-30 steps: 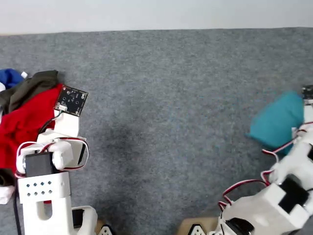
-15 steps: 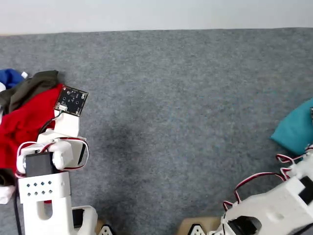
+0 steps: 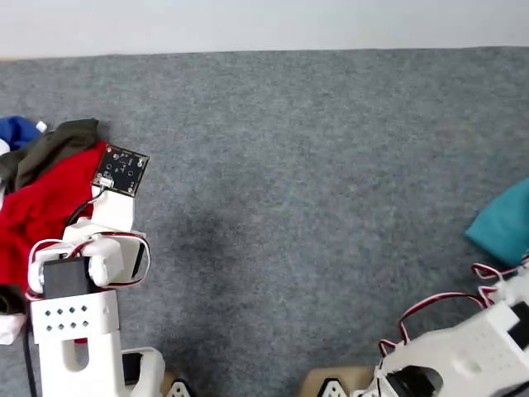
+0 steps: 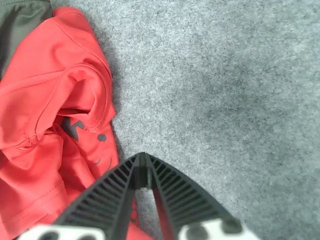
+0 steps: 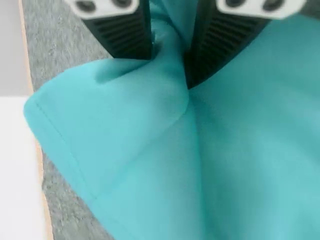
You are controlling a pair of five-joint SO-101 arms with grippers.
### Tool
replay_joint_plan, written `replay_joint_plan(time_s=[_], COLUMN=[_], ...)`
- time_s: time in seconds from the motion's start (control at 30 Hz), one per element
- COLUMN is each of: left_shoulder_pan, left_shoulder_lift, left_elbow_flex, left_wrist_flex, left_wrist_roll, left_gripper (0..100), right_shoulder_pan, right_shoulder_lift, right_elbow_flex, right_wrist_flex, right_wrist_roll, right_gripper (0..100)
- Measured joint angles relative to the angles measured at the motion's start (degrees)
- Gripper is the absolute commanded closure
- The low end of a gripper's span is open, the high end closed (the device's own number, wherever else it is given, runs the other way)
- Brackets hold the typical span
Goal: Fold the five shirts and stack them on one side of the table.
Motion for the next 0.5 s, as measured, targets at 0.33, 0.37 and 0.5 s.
replay_joint_plan(time_s=[0.33, 0.37, 0.5], left_shoulder_pan=[0.0, 0.0, 0.0], left_shoulder_lift=[0.0, 0.0, 0.0], left_elbow_flex=[0.0, 0.0, 0.0], left_wrist_flex=[0.0, 0.0, 0.0], left_wrist_roll=[0.0, 0.0, 0.0], left_gripper=[100, 100, 100], right_shoulder_pan=[5.9, 6.3, 7.6], right_shoulder_lift=[-3.1, -3.6, -7.2], right_elbow_flex=[0.0, 0.0, 0.0], right_wrist_flex=[0.0, 0.0, 0.4], right_wrist_roll=[-5.6, -6.0, -6.3], right_gripper=[65.2, 65.8, 72.4])
